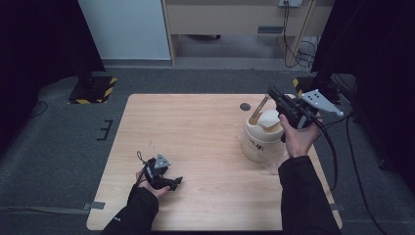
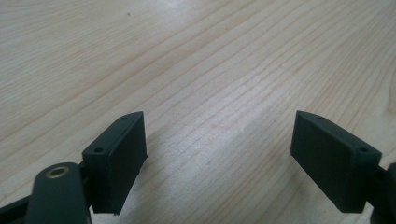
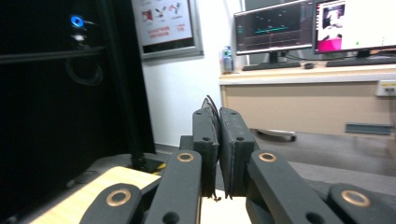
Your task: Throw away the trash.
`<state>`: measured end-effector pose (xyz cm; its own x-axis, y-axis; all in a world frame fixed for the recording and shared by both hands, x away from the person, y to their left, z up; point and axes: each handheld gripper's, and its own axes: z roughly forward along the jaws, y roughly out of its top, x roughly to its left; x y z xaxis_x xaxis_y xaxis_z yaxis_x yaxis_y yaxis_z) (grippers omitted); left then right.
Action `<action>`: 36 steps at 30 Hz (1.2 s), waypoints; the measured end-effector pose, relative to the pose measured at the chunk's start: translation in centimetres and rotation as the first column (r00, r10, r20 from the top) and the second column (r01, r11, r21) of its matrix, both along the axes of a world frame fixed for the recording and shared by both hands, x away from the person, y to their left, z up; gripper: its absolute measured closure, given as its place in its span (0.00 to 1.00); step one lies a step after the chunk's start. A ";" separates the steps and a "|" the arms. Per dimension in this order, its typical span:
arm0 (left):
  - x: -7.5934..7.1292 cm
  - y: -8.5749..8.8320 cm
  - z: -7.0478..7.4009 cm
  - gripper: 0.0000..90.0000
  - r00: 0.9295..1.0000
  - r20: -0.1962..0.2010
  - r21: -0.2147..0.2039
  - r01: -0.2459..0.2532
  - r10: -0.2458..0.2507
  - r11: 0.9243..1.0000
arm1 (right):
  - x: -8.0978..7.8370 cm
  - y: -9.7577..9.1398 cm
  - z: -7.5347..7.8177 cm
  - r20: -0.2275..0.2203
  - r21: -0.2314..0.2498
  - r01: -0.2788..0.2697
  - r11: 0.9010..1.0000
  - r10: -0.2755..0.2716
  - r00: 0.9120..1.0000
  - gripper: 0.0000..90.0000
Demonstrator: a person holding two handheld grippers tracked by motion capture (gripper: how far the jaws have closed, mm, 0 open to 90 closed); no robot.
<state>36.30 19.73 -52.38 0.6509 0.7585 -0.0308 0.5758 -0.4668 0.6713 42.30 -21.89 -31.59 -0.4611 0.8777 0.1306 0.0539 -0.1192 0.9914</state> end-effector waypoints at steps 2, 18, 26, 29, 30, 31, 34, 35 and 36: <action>0.0 0.0 0.0 0.20 1.000 -0.002 0.004 0.005 -0.005 1.000 | 0.5 0.1 -0.1 -0.003 -0.026 0.018 1.000 -0.018 1.000 0.95; 0.1 0.1 0.1 0.20 1.000 -0.003 -0.003 0.002 -0.002 1.000 | 3.1 0.7 -2.8 -0.079 -0.121 0.054 0.991 -0.064 0.995 0.89; 0.1 0.4 0.2 0.19 1.000 0.001 -0.012 -0.011 0.011 1.000 | 2.3 -0.6 -2.4 -0.072 -0.096 0.062 0.994 -0.069 0.995 0.82; 0.1 0.5 0.3 0.19 1.000 0.001 -0.016 -0.016 0.016 1.000 | 1.0 -1.8 -1.9 -0.066 -0.060 0.042 0.997 -0.046 0.997 0.70; 0.1 0.5 0.3 0.19 1.000 0.001 -0.016 -0.016 0.016 1.000 | 1.0 -1.8 -1.9 -0.066 -0.060 0.042 0.997 -0.046 0.997 0.70; 0.1 0.6 0.3 0.19 1.000 0.000 -0.017 -0.022 0.022 1.000 | 0.1 -2.4 -1.9 -0.069 -0.051 0.028 0.998 -0.031 0.997 0.61; 0.1 0.8 0.4 0.18 1.000 0.000 -0.019 -0.029 0.029 0.999 | -1.1 -3.2 -2.4 -0.078 -0.024 0.016 1.000 -0.018 0.997 0.37; 0.1 0.8 0.4 0.18 1.000 0.000 -0.019 -0.029 0.029 0.999 | -1.1 -3.2 -2.4 -0.078 -0.024 0.016 1.000 -0.018 0.997 0.37; 0.1 0.9 0.4 0.18 1.000 -0.001 -0.019 -0.032 0.032 0.999 | -1.4 -3.4 -2.6 -0.082 -0.023 0.011 1.000 -0.013 0.997 0.33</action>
<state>36.44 20.60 -52.01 0.6266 0.7780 -0.0459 0.5905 -0.4355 0.6795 40.91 -25.30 -34.18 -0.4388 0.8862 0.1483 0.1343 -0.0985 0.9860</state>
